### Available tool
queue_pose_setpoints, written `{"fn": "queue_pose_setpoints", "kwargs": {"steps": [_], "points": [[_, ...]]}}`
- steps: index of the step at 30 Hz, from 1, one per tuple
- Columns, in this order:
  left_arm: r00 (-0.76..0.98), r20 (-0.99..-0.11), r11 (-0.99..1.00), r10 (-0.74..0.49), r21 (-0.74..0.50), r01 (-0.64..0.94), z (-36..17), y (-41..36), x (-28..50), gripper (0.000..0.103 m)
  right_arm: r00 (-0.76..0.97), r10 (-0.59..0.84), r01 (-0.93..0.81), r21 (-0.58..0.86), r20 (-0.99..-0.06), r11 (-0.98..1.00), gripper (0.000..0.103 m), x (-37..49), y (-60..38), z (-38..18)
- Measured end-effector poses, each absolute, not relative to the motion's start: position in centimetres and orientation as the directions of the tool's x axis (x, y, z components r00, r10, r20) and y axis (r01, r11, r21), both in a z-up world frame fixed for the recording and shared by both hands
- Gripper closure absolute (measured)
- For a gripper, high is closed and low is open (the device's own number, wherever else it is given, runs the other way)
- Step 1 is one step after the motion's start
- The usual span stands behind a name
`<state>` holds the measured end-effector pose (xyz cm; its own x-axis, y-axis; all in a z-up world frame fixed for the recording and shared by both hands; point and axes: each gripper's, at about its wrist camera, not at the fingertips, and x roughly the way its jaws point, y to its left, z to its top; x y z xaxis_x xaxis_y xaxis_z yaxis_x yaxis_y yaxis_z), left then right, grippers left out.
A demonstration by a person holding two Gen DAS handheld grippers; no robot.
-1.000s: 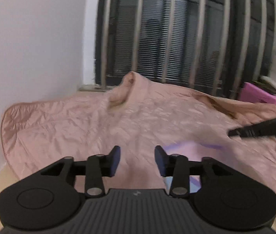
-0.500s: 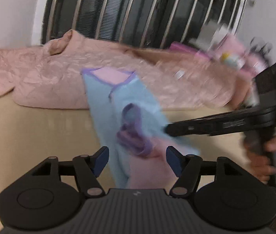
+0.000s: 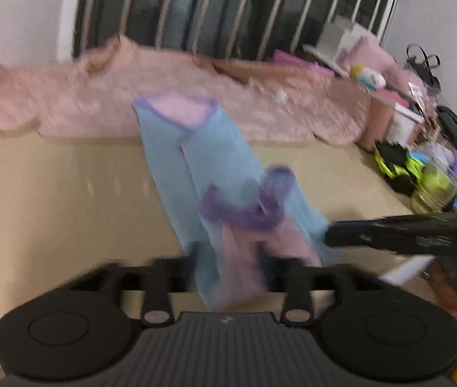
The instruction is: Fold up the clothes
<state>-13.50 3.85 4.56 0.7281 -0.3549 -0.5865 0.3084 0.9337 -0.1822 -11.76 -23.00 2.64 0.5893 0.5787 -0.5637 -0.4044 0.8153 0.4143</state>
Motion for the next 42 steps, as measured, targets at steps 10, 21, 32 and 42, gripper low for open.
{"fn": "queue_pose_setpoints", "kwargs": {"steps": [10, 21, 32, 42], "points": [[0.677, -0.653, 0.929, -0.339, -0.118, 0.351, 3.3, 0.7, -7.9, 0.073, 0.584, 0.600, -0.455, 0.392, -0.546, 0.800, 0.100, -5.5, -21.3, 1.4], [0.662, -0.628, 0.912, -0.410, -0.281, 0.298, 2.3, 3.2, -4.5, 0.089, 0.597, 0.623, -0.459, 0.422, -0.505, 0.782, 0.058, -6.1, -21.7, 1.4], [0.761, -0.538, 0.921, -0.363, -0.334, 0.202, 2.6, 6.2, -5.6, 0.100, 0.430, 0.860, -0.485, 0.733, -0.274, 0.476, 0.101, -3.3, -23.6, 0.8], [0.767, -0.540, 0.936, -0.348, -0.249, 0.249, 2.5, 4.8, -6.2, 0.066, 0.584, 0.622, -0.389, 0.493, -0.522, 0.778, 0.060, -4.9, -22.4, 1.5]]}}
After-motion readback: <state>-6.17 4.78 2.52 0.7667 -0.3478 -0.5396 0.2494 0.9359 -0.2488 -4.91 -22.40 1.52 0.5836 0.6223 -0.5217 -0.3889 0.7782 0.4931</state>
